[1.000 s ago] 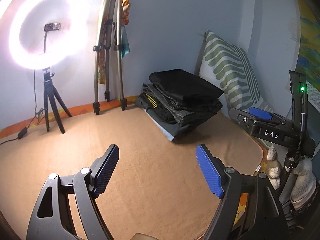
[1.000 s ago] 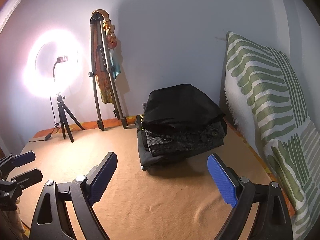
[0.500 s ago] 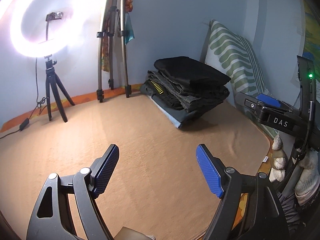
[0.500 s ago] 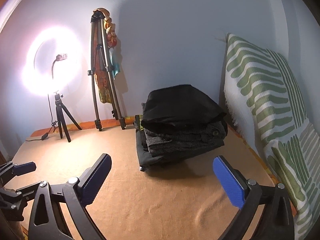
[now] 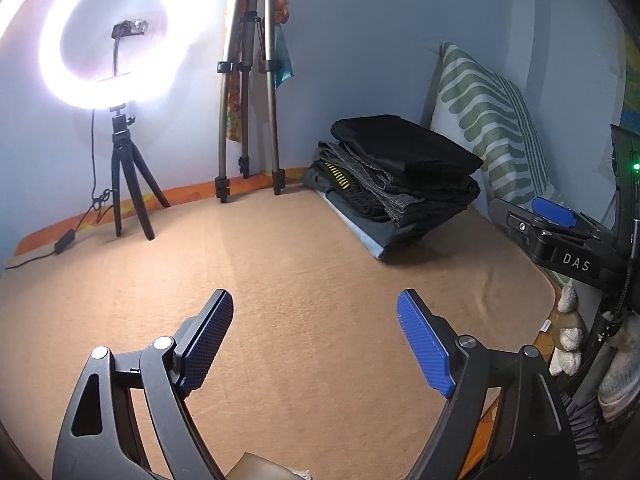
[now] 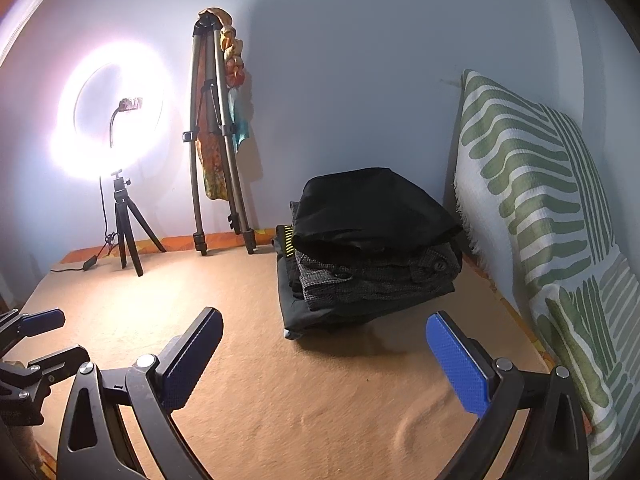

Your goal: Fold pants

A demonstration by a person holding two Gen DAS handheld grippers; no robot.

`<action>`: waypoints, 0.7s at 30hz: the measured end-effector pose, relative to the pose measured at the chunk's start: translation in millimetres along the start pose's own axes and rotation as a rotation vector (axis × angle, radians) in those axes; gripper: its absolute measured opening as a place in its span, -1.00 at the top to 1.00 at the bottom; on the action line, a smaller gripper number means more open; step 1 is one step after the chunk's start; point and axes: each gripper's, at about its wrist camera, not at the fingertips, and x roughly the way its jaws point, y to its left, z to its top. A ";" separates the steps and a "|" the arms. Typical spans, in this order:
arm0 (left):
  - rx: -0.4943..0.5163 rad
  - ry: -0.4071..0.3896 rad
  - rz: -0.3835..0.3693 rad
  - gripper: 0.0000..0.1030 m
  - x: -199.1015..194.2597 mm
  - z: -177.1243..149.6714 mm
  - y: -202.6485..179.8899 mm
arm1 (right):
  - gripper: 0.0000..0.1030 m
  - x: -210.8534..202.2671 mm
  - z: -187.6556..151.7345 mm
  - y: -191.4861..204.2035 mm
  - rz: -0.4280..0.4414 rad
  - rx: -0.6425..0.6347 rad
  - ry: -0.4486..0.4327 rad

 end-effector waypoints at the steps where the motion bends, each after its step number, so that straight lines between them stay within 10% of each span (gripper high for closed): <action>1: -0.003 0.002 0.001 -0.64 0.5 0.2 0.2 | -1.00 0.1 -0.2 0.2 0.000 0.000 0.001; 21: -0.007 0.009 -0.009 -0.64 0.6 -0.5 0.3 | -1.00 1.8 -3.6 0.8 0.009 0.005 0.007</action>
